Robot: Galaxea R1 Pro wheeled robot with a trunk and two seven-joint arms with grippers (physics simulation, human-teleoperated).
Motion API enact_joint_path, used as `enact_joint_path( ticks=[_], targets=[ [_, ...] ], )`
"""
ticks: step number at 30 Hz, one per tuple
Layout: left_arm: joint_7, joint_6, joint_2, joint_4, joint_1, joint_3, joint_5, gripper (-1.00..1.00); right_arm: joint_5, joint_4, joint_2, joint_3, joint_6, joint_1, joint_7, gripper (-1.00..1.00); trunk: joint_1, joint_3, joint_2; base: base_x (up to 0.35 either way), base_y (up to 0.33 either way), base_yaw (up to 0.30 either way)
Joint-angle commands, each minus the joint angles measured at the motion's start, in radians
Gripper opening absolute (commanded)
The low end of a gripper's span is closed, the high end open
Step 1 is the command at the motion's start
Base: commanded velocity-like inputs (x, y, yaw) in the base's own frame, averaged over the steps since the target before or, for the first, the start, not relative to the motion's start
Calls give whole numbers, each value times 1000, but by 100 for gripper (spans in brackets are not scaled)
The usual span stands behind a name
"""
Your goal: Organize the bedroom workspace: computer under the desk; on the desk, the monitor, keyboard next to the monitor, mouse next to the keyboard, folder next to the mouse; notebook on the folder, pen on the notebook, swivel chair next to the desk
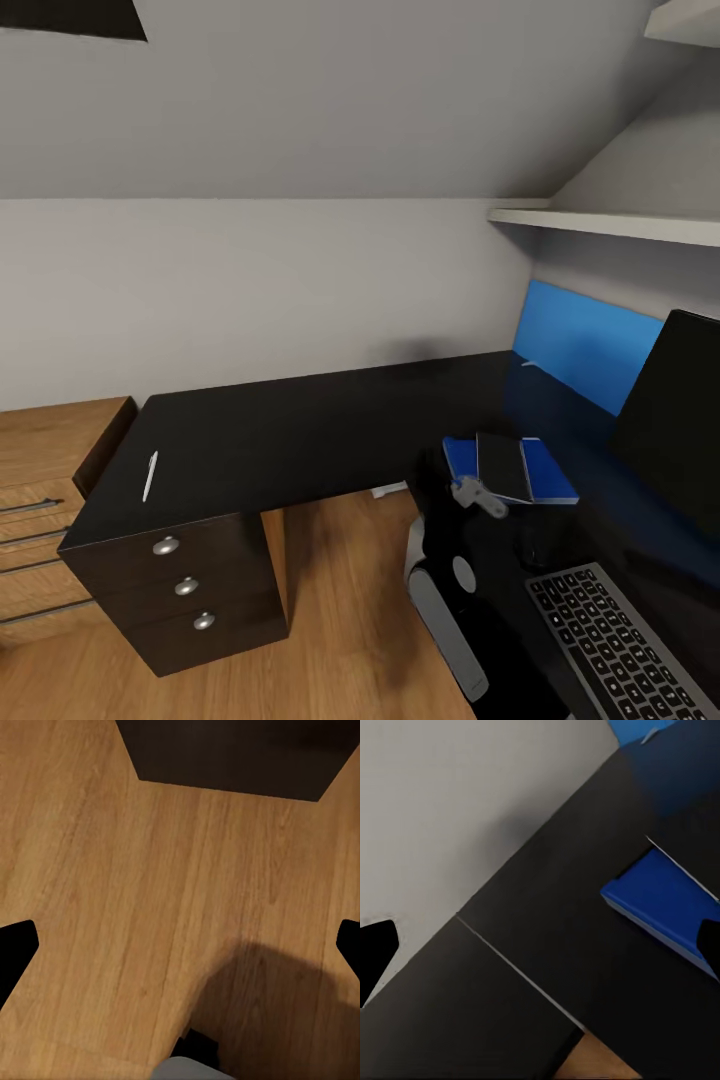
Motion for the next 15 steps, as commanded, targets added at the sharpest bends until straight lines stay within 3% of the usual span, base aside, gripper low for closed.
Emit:
enact_joint_path(
  ticks=[1,15],
  targets=[
    [2,4,0,-3,1,1,9,100,-6,-1,-5,19,-1,-1,-3,100,0,-1,-1,0,0,0],
    [2,4,0,-3,1,1,9,100,5,-26,-14,69,0,7,-4,100,0,-1,-1,0,0,3]
  ],
)
